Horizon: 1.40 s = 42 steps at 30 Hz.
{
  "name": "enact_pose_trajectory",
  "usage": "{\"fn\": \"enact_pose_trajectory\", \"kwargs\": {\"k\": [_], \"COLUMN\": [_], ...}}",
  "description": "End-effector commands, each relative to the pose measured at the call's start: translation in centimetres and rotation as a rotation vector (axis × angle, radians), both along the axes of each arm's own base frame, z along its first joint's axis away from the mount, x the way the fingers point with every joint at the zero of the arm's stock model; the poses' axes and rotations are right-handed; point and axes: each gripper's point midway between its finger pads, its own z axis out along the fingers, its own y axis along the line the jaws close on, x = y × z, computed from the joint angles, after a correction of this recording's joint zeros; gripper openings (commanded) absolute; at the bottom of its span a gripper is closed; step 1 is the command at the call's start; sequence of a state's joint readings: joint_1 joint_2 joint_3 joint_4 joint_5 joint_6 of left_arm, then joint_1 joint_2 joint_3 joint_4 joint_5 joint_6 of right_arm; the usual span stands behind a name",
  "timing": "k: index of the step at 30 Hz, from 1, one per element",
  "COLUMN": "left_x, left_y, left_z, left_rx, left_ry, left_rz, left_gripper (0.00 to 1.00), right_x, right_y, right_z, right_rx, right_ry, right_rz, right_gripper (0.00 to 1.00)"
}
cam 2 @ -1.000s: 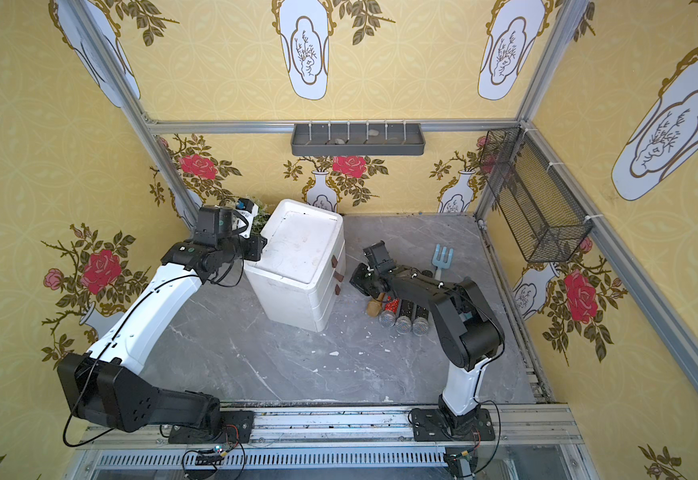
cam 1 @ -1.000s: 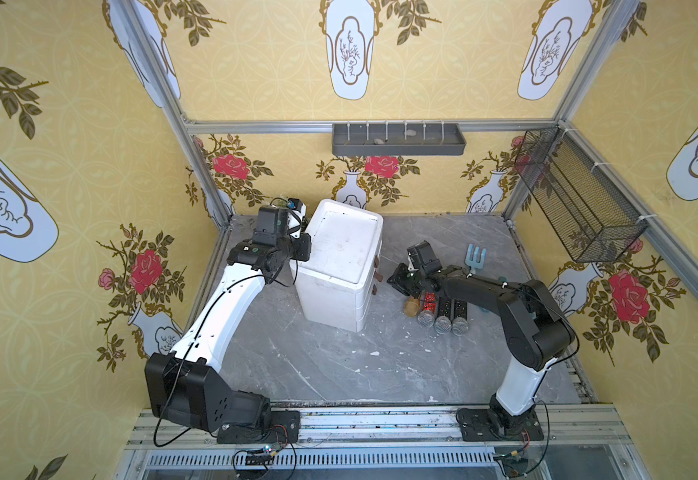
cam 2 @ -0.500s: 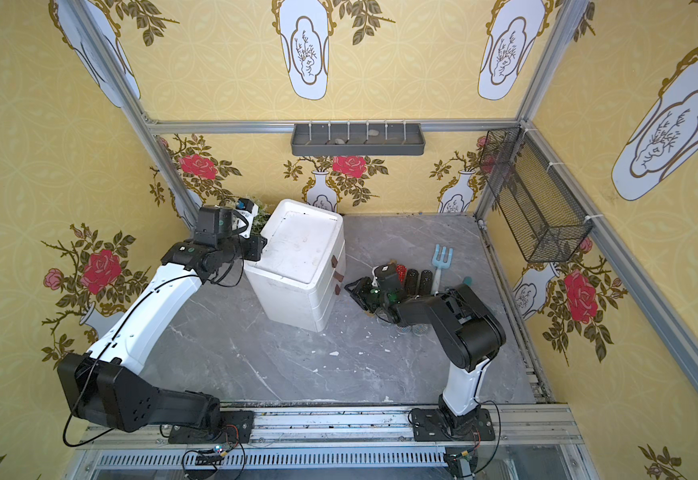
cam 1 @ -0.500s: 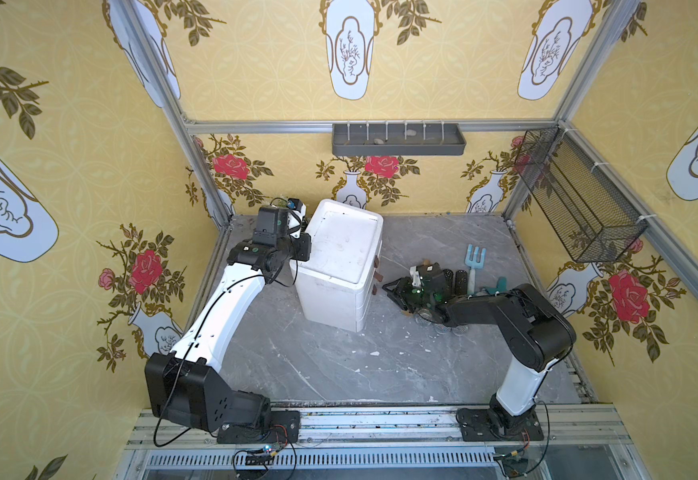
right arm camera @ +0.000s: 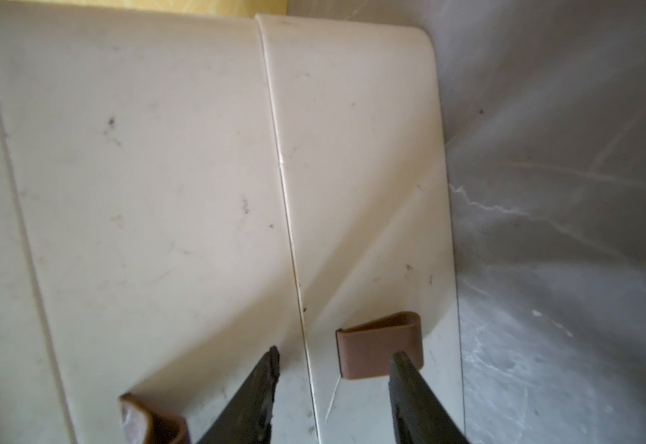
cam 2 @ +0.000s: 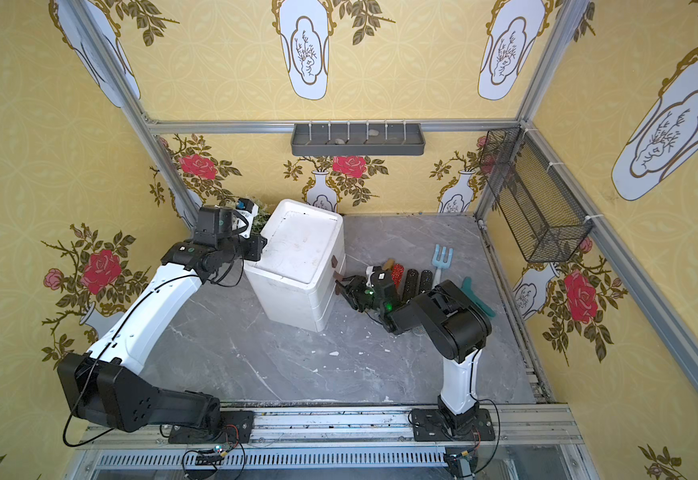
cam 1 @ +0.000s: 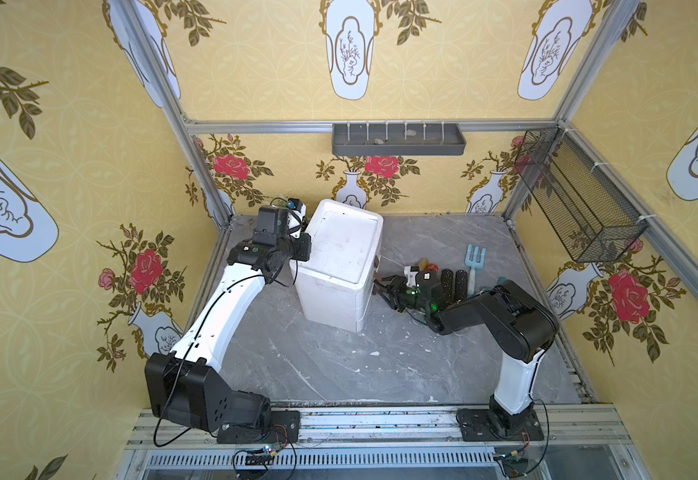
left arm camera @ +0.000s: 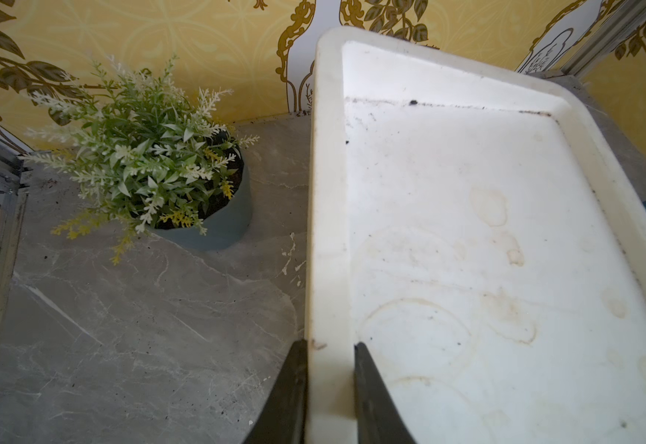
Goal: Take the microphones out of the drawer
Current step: Open the drawer in the storage box.
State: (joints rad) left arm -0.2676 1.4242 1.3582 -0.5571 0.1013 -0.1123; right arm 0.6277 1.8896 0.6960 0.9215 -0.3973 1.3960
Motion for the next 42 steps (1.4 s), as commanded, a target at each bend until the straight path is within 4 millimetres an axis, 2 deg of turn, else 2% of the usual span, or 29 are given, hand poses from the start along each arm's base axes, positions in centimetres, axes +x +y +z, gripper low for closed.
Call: {"fn": "enact_pose_trajectory", "kwargs": {"k": [1,6,12,17,21,28,36,39,42], "left_x": [-2.2,-2.3,-2.2,-2.3,-2.3,-2.4,-2.3,-2.3,-2.3], "left_y": [0.5,0.5,0.5,0.4,0.4,0.4,0.3,0.3,0.2], "left_z": [-3.6,-3.6,-3.5,-3.6,-3.5,-3.2,-3.4,-3.4,-3.6], "left_rx": [0.035,0.033,0.034,0.031,0.030,0.028,0.023,0.021,0.021], "left_ry": [0.162,0.161,0.159,0.161,0.159,0.151,0.156,0.158,0.164], "left_rz": [-0.001,-0.003,-0.001,-0.004,-0.004,-0.004,-0.010,-0.009,-0.010], "left_gripper": [0.17,0.17,0.17,0.17,0.17,0.17,0.17,0.17,0.17], "right_x": [-0.5,0.0,-0.2,-0.9,-0.8,-0.5,-0.6,-0.3,-0.2], "right_y": [-1.0,-1.3,-0.4,0.1,0.9,0.2,-0.6,-0.1,0.2], "right_z": [-2.0,-0.8,0.3,0.0,0.3,-0.2,-0.2,0.1,-0.5], "right_rx": [-0.068,-0.109,-0.133,-0.157,-0.124,-0.042,0.033,0.057,0.093], "right_ry": [0.108,0.112,0.123,0.201,0.238,0.299,0.294,0.286,0.304], "right_rz": [-0.068,-0.100,-0.135,-0.236,-0.294,-0.384,-0.471,-0.456,-0.459], "right_gripper": [0.50,0.45,0.42,0.42,0.42,0.43,0.43,0.43,0.43]}}
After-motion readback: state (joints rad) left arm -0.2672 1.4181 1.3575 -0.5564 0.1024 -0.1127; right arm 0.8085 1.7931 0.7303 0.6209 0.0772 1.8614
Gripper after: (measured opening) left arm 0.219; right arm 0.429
